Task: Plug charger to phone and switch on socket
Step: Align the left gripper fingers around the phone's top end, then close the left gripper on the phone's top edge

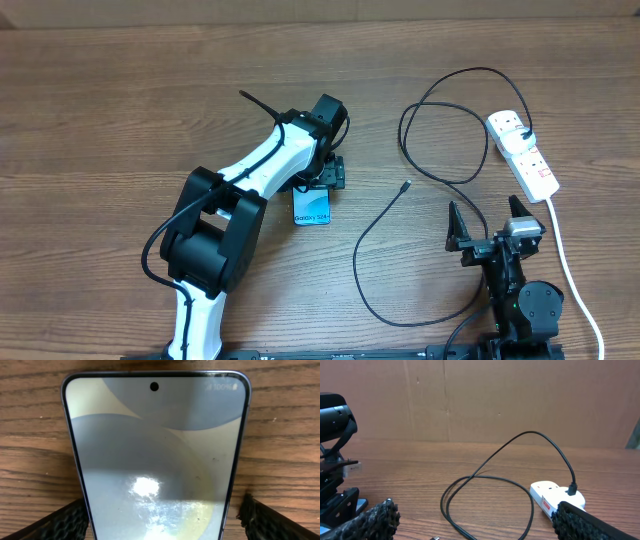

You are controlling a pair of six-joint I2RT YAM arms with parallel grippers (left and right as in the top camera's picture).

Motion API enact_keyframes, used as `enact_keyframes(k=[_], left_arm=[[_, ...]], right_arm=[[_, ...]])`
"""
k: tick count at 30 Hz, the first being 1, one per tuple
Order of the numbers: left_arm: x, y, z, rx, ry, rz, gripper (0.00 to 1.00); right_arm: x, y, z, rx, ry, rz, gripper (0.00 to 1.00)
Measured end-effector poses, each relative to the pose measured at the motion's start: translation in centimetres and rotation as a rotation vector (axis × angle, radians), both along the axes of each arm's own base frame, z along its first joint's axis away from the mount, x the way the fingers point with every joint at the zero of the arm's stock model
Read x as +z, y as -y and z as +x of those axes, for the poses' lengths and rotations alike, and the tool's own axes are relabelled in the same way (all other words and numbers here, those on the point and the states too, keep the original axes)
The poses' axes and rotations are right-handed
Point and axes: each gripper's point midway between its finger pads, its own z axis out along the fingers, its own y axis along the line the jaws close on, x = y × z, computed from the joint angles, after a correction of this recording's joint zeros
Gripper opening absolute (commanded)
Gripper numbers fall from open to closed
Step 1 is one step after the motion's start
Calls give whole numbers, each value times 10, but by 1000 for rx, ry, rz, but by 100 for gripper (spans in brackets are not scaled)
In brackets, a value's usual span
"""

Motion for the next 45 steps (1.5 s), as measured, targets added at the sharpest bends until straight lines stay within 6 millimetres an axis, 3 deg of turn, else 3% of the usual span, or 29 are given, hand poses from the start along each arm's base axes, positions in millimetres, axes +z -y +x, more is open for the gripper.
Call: enact_keyframes(k=[2, 10, 20, 45], left_arm=[[0, 0, 0, 0, -2, 1, 99], [0, -1, -1, 4, -7, -1, 99], [0, -2, 0, 8, -11, -4, 91], [0, -2, -1, 8, -14, -5, 82]], right_arm=[[0, 0, 0, 0, 0, 0, 100], [0, 0, 0, 0, 0, 0, 100], [0, 0, 0, 0, 0, 0, 100], [0, 0, 0, 0, -1, 0, 100]])
